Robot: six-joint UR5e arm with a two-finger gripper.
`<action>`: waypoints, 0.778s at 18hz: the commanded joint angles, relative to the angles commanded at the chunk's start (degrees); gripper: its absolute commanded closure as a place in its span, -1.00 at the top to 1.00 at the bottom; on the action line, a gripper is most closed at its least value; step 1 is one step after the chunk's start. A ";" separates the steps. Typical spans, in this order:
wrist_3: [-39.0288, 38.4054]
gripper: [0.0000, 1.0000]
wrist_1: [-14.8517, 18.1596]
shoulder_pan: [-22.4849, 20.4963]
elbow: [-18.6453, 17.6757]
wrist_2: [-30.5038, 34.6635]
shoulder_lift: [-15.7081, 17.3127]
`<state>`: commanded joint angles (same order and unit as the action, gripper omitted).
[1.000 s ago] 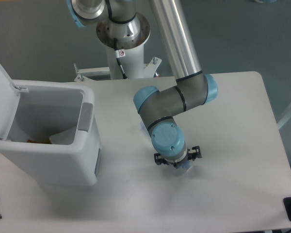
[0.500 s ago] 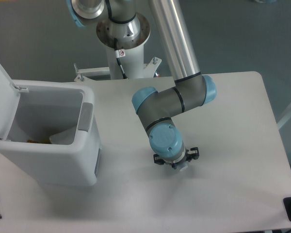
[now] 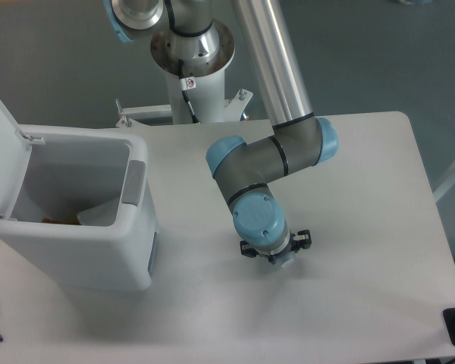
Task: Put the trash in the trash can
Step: 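Lower the gripper onto the bottle and close around its middle, then lift the bottle and carry it over the trash bin opening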
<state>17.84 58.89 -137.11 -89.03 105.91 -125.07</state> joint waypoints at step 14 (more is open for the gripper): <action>0.79 -0.05 -0.44 -1.14 1.93 -7.03 3.60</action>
<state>18.63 58.45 -138.25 -87.10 98.88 -121.47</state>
